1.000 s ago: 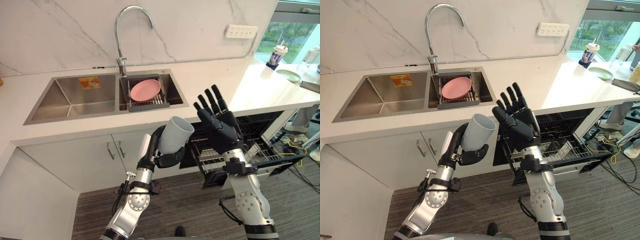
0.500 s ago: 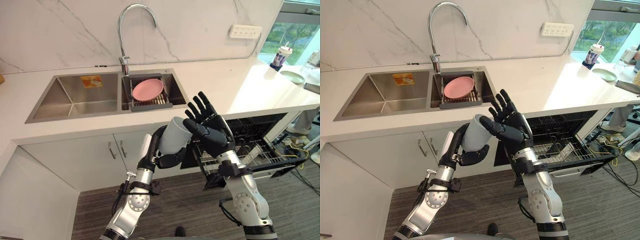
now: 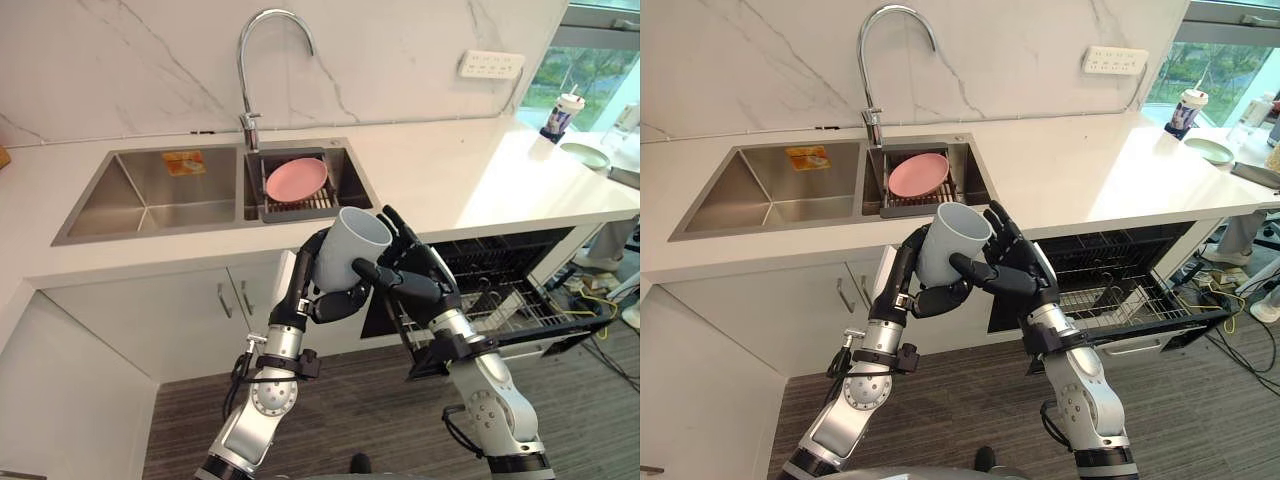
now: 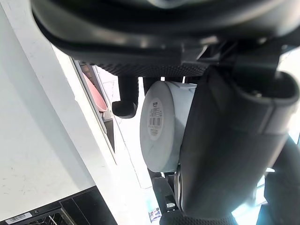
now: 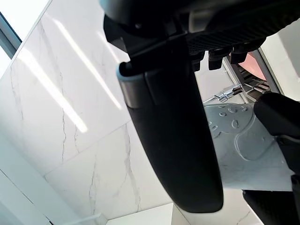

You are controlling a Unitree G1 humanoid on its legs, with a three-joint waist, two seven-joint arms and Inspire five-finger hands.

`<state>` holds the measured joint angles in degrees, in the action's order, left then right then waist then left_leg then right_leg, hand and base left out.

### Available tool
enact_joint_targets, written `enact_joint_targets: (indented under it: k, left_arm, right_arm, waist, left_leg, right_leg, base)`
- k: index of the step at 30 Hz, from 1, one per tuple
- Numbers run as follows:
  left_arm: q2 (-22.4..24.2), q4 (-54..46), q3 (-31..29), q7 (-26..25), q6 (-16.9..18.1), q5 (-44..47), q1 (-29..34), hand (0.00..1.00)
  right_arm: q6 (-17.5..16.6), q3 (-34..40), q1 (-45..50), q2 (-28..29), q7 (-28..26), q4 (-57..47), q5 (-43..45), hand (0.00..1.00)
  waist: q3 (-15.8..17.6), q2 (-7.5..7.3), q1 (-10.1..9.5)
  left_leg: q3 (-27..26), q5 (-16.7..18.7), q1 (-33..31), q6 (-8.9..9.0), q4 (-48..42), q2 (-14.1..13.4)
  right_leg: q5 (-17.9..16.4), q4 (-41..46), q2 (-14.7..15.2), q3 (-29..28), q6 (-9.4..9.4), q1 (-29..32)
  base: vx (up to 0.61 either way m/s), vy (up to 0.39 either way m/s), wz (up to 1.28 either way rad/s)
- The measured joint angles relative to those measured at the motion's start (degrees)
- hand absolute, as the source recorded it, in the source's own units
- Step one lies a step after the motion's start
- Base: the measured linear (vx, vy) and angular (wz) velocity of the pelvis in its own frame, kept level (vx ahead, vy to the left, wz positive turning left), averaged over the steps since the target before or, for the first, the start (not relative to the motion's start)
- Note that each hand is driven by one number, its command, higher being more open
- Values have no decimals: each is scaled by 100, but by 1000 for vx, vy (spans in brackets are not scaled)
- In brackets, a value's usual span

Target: Walk over to the sink, pick up the cup, carry it to the dishwasher, place the cup inside the dishwasher, then close the dishwasher door

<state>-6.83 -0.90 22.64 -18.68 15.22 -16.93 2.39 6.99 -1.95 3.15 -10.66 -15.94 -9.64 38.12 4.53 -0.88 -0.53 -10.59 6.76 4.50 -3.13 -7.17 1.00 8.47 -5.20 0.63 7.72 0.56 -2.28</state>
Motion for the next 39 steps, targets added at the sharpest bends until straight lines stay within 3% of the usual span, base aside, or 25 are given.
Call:
enact_joint_targets:
  k: [7,8,20,21,32,39]
  left_arm:
    - [-20,0,119,155,2,1,0,0]
    - [-29,0,142,160,2,0,1,0]
    - [-79,-98,379,271,18,21,3,0]
    - [-87,-96,377,260,17,25,3,100]
    - [-105,-47,377,245,19,458,110,100]
    - [-84,379,-141,53,-135,1040,643,100]
  right_arm:
    - [-2,-94,0,-19,-36,0,12,100]
    - [-2,-94,0,-19,-36,0,12,0]
    - [-260,-129,-14,-64,17,-2,-128,0]
    - [-260,-143,-14,-61,15,-3,-126,0]
    - [-266,-130,-18,120,387,-2,318,0]
    - [-672,637,-23,560,794,-5,1077,0]
  waist:
    - [0,1,0]
    - [0,0,-1]
    - [3,2,2]
    - [4,2,4]
    - [42,13,6]
    - [136,10,22]
  left_leg:
    - [8,0,-2,0,4,6]
    - [8,0,-3,0,4,6]
    - [22,0,-40,-1,3,7]
    - [22,0,-42,-1,4,7]
    - [32,-1,-48,-1,7,12]
    - [37,-1,-48,-1,14,14]
  right_leg:
    - [-9,-1,4,6,-11,4]
    - [-9,-1,4,7,-11,5]
    - [-11,-2,4,17,-12,41]
    - [-11,-2,4,16,-12,44]
    - [-14,-3,9,27,-13,50]
    - [-22,-3,13,37,-17,50]
  base:
    - [0,0,0]
    - [0,0,0]
    - [0,0,0]
    - [0,0,0]
    - [0,0,0]
    - [0,0,0]
